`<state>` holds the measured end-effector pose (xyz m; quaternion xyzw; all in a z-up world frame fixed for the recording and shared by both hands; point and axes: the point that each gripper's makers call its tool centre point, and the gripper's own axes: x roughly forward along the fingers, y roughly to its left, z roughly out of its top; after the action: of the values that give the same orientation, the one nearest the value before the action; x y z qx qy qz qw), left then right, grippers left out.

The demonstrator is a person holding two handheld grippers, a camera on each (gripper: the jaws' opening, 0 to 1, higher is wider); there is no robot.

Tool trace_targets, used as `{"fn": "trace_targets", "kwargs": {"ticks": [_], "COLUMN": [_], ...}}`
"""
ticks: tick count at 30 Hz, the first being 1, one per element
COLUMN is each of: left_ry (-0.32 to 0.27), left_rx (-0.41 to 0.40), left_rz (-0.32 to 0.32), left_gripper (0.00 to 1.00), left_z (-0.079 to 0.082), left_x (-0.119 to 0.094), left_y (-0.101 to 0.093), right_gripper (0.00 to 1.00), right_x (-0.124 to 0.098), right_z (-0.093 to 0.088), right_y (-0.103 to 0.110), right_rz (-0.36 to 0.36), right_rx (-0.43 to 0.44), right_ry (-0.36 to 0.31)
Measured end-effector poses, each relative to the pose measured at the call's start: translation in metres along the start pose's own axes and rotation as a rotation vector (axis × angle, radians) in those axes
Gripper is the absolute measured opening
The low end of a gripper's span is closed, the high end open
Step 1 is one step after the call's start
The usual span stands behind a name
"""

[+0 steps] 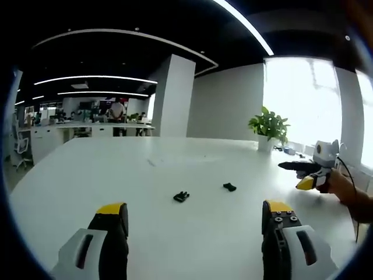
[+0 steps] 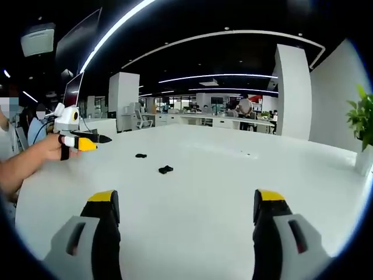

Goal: Snap the two parts of the plastic buckle together until the buckle closes and remains connected.

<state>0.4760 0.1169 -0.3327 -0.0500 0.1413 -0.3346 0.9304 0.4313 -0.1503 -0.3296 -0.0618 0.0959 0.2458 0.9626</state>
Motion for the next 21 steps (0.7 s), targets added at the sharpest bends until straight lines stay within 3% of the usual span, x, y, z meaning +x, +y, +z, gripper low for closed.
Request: {"fn": "trace_targets", "kwargs": {"ticks": [11,17,21], "left_ry": [0.031,0.038,0.031], "left_rx": [0.025,-0.03,-0.032], "left_rz": [-0.037,-0.068,-0.072], "left_gripper": [0.95,0.93,0.93], "left_z": [-0.006,-0.005,-0.003], "left_x": [0.004,0.001,-0.002], "left_y": [-0.012,-0.014,-0.017], "right_gripper": [0.93,0.89,0.89], "right_x": [-0.001,-0.002,-0.001], "right_z": [0.0,0.005,0.0], "right_y": [-0.001,-0.002,-0.001], "right_rz": [0.007,0.011,0.02], "right_rx": [0.002,0.038,0.043], "right_ry": [0.004,-0.014,0.009]}}
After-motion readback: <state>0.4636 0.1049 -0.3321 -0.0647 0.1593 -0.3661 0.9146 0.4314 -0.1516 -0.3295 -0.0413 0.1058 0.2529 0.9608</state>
